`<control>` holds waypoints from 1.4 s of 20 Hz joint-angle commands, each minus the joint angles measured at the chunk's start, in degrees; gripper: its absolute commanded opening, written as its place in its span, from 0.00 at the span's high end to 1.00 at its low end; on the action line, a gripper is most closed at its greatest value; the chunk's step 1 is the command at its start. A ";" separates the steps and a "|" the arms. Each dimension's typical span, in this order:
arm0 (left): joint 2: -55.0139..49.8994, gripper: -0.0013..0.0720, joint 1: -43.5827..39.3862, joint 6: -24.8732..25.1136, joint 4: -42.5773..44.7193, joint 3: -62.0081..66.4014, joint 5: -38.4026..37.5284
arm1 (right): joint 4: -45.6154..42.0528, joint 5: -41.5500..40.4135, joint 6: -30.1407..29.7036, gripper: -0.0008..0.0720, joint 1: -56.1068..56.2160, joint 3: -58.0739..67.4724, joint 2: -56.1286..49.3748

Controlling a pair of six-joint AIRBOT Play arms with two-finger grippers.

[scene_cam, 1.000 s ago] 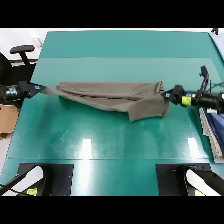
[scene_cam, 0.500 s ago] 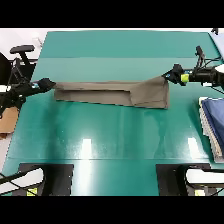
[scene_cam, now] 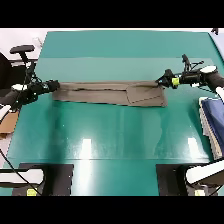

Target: Fold the shirts.

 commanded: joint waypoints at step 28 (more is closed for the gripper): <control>-15.41 0.96 -23.80 -29.94 17.42 24.00 -30.32 | -4.04 10.54 -12.83 0.03 -13.62 -6.71 1.40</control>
